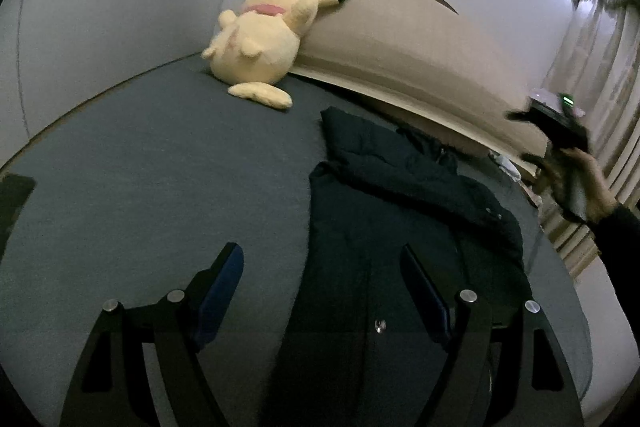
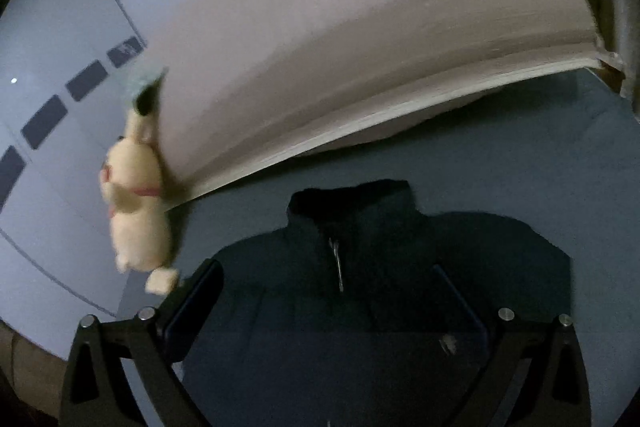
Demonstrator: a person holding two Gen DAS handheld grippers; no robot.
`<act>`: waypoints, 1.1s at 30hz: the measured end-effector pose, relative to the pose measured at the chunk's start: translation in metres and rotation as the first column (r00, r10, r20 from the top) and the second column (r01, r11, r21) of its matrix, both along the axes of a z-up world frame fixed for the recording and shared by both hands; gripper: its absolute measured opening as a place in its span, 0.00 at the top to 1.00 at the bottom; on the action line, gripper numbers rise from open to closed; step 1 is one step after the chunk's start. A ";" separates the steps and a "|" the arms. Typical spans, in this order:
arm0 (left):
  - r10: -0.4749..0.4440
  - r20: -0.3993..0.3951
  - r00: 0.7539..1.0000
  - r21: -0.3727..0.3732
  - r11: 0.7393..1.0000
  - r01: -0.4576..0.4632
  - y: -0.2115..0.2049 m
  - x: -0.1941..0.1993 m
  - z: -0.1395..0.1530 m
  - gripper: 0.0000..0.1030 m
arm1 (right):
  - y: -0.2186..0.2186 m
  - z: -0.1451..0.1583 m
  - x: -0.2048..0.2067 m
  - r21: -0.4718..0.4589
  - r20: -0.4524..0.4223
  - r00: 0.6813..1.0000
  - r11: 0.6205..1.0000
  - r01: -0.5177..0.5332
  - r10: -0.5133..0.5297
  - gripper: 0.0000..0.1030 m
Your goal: Fold large clothes
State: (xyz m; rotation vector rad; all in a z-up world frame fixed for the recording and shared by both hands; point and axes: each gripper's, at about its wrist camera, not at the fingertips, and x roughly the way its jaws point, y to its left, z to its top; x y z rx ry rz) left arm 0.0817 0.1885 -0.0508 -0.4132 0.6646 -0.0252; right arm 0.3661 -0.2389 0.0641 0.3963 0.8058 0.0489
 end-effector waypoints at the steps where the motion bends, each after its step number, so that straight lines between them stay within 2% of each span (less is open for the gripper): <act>1: 0.001 -0.005 1.000 0.007 1.000 -0.001 0.000 -0.006 0.002 0.21 | -0.009 0.000 -0.010 0.009 0.007 1.000 1.000 -0.004 0.004 0.00; 3: 0.010 -0.028 1.000 0.026 1.000 -0.009 0.001 -0.019 0.002 0.21 | -0.022 0.002 -0.059 -0.012 0.013 1.000 1.000 -0.013 0.014 0.00; 4: 0.009 -0.043 0.999 0.027 1.000 -0.008 0.001 -0.024 0.001 0.21 | -0.034 -0.006 -0.067 -0.015 0.012 1.000 1.000 -0.020 0.020 0.00; 5: 0.004 -0.064 0.998 0.020 1.000 -0.003 0.003 -0.031 -0.003 0.21 | -0.041 -0.013 -0.100 -0.025 -0.003 1.000 1.000 -0.015 0.015 0.00; 7: 0.002 -0.101 0.995 0.021 1.000 0.000 0.004 -0.042 -0.011 0.21 | -0.063 -0.029 -0.128 -0.021 -0.030 1.000 1.000 -0.007 0.007 0.00; 11: 0.009 -0.170 0.985 0.032 0.999 -0.004 0.004 -0.064 -0.024 0.21 | -0.092 -0.075 -0.227 -0.054 -0.089 0.993 0.996 0.076 -0.080 0.00; 15: -0.025 -0.207 0.978 0.028 0.999 0.031 0.002 -0.078 -0.030 0.21 | -0.116 -0.122 -0.312 0.051 -0.172 0.977 0.989 0.137 -0.127 0.00; 19: -0.061 -0.245 0.968 0.005 0.998 0.064 0.000 -0.081 -0.035 0.21 | -0.120 -0.145 -0.366 0.133 -0.162 0.979 0.981 0.142 -0.120 0.00; 21: -0.089 -0.256 0.962 -0.030 0.996 0.084 -0.001 -0.078 -0.040 0.21 | -0.118 -0.150 -0.379 0.162 -0.156 0.982 0.978 0.130 -0.104 0.01; 23: -0.097 -0.278 0.956 -0.044 0.995 0.089 -0.003 -0.075 -0.046 0.21 | -0.118 -0.153 -0.385 0.187 -0.146 0.985 0.975 0.118 -0.091 0.09; 24: -0.103 -0.285 0.953 -0.052 0.994 0.091 -0.004 -0.073 -0.048 0.21 | -0.118 -0.155 -0.387 0.197 -0.145 0.986 0.974 0.114 -0.086 0.09; 30: -0.151 -0.296 0.943 -0.080 0.988 0.133 -0.014 -0.048 -0.047 0.21 | -0.118 -0.171 -0.381 0.252 -0.137 0.988 0.962 0.106 -0.073 0.19; 32: -0.171 -0.316 0.933 -0.112 0.983 0.142 -0.016 -0.042 -0.052 0.21 | -0.116 -0.176 -0.377 0.274 -0.144 0.988 0.958 0.089 -0.051 0.32; 33: -0.186 -0.329 0.926 -0.133 0.980 0.150 -0.018 -0.040 -0.056 0.21 | -0.114 -0.177 -0.376 0.283 -0.145 0.989 0.956 0.083 -0.043 0.35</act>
